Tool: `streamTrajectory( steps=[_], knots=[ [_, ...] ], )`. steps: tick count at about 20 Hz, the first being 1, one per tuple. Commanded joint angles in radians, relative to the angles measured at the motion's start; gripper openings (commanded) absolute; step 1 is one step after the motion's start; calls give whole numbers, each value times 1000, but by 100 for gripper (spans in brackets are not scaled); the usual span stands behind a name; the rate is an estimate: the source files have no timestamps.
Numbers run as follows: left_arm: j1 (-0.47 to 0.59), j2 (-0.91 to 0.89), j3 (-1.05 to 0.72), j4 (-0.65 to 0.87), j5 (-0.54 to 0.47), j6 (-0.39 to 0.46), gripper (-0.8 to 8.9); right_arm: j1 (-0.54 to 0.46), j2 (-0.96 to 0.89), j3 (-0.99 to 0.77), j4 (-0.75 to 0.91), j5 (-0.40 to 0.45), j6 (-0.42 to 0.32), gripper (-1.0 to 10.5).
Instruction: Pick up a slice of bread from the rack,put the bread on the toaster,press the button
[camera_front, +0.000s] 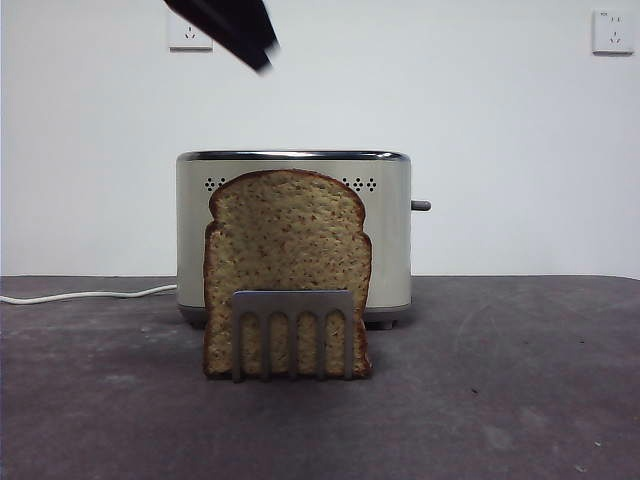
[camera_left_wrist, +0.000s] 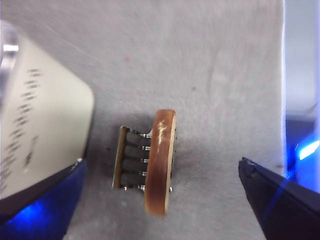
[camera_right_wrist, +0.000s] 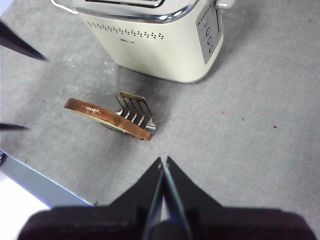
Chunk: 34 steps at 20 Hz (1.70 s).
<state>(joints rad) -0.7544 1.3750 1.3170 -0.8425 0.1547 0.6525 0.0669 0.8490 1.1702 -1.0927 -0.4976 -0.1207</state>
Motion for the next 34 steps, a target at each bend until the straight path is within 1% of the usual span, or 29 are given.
streamTrajectory(
  steps=[1,3,5,7,9,11,12,13,14,24,28,31,34],
  knots=[
    [-24,71,-2,29,-30,43,619,2,2,1,3,-2,-8,-11],
    [-31,130,-2,45,-57,56,619,2,2,1,3,-2,-8,-11],
    [-31,180,-2,51,-58,56,618,2,2,1,3,-2,-8,-11],
    [-31,212,-2,54,-58,56,537,2,2,1,2,-2,-8,-11],
    [-31,226,-2,60,-58,56,400,2,2,1,3,-2,-8,-11],
    [-31,229,-2,60,-58,56,180,2,2,1,2,-2,-8,-11],
    [-31,229,-2,60,-58,56,90,2,2,1,2,-2,-8,-11],
    [-31,229,-2,58,-58,55,24,2,2,1,2,-2,-8,-11],
    [-31,229,-2,55,-58,55,-12,2,2,1,2,-2,-8,-11],
    [-30,225,-1,48,-57,55,-9,2,2,1,2,-2,-8,-11],
    [-30,185,3,49,-58,55,-9,2,2,1,2,-2,-8,-11],
    [-30,165,63,-3,-60,55,-9,2,2,1,2,-2,-8,-11],
    [-30,159,170,-77,-117,55,-8,2,2,1,2,-2,-8,-11]
  ],
)
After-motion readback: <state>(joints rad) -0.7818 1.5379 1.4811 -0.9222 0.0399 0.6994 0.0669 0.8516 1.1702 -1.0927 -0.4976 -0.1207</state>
